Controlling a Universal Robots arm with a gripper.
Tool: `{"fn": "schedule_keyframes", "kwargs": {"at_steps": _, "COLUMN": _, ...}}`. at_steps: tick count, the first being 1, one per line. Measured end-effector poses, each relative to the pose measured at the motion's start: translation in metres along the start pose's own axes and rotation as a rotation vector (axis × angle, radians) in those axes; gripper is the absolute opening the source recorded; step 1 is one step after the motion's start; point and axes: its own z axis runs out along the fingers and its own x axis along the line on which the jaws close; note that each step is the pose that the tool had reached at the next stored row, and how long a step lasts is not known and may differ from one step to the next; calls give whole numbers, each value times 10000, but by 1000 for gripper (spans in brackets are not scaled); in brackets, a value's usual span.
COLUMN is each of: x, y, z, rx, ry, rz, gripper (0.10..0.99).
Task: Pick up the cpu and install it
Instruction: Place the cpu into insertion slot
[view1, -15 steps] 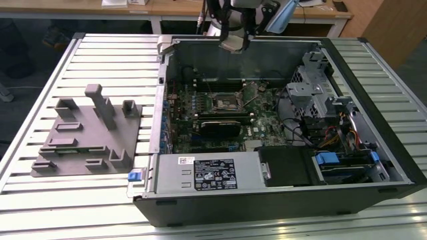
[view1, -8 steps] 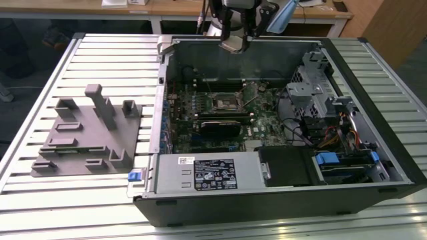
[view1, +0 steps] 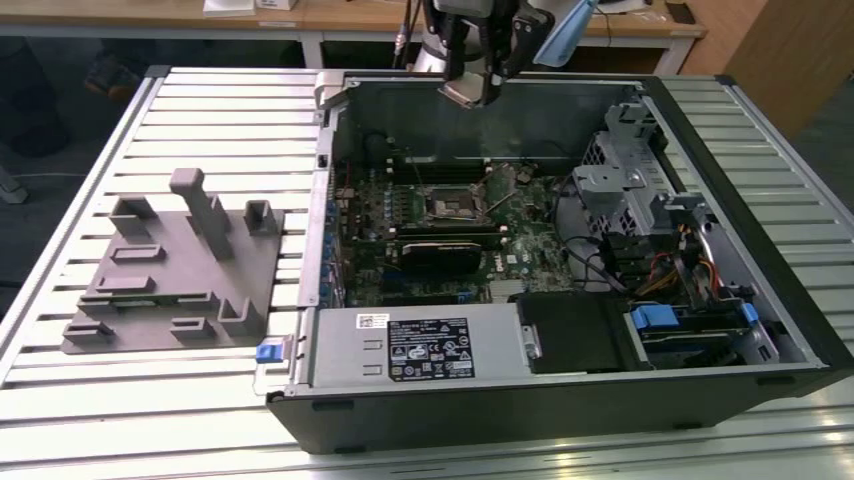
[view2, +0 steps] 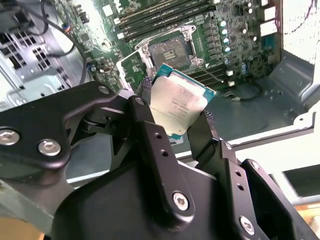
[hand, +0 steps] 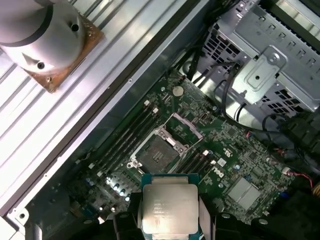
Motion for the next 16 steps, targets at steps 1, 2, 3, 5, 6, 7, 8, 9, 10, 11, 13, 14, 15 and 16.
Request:
{"fn": "schedule_keyframes", "kwargs": {"at_steps": 1, "x": 0, "y": 0, "z": 1, "rx": -2, "ry": -10, "rz": 163, "gripper": 537}}
{"fn": "schedule_keyframes", "kwargs": {"at_steps": 2, "x": 1, "y": 1, "z": 2, "rx": -2, "ry": -18, "rz": 289, "gripper": 537}}
{"fn": "schedule_keyframes", "kwargs": {"at_steps": 3, "x": 3, "y": 2, "z": 3, "rx": -3, "ry": -25, "rz": 400, "gripper": 537}}
{"fn": "schedule_keyframes", "kwargs": {"at_steps": 5, "x": 8, "y": 6, "z": 6, "rx": -6, "ry": -36, "rz": 577, "gripper": 537}}
{"fn": "schedule_keyframes", "kwargs": {"at_steps": 6, "x": 12, "y": 9, "z": 7, "rx": -6, "ry": -41, "rz": 657, "gripper": 537}}
{"fn": "schedule_keyframes", "kwargs": {"at_steps": 7, "x": 15, "y": 11, "z": 8, "rx": -8, "ry": -46, "rz": 739, "gripper": 537}}
{"fn": "schedule_keyframes", "kwargs": {"at_steps": 8, "x": 17, "y": 13, "z": 9, "rx": -9, "ry": -52, "rz": 828, "gripper": 537}}
{"fn": "schedule_keyframes", "kwargs": {"at_steps": 9, "x": 19, "y": 15, "z": 9, "rx": -10, "ry": -58, "rz": 937, "gripper": 537}}
{"fn": "schedule_keyframes", "kwargs": {"at_steps": 10, "x": 21, "y": 17, "z": 10, "rx": -12, "ry": -63, "rz": 1027, "gripper": 537}}
{"fn": "schedule_keyframes", "kwargs": {"at_steps": 11, "x": 23, "y": 18, "z": 12, "rx": -12, "ry": -69, "rz": 1109, "gripper": 537}}
{"fn": "schedule_keyframes", "kwargs": {"at_steps": 13, "x": 26, "y": 20, "z": 17, "rx": -15, "ry": -81, "rz": 1311, "gripper": 537}}
{"fn": "schedule_keyframes", "kwargs": {"at_steps": 14, "x": 27, "y": 21, "z": 21, "rx": -17, "ry": -88, "rz": 1429, "gripper": 537}}
{"fn": "schedule_keyframes", "kwargs": {"at_steps": 15, "x": 28, "y": 21, "z": 24, "rx": -19, "ry": -96, "rz": 1551, "gripper": 537}}
{"fn": "schedule_keyframes", "kwargs": {"at_steps": 16, "x": 29, "y": 22, "z": 27, "rx": -19, "ry": -104, "rz": 1676, "gripper": 537}}
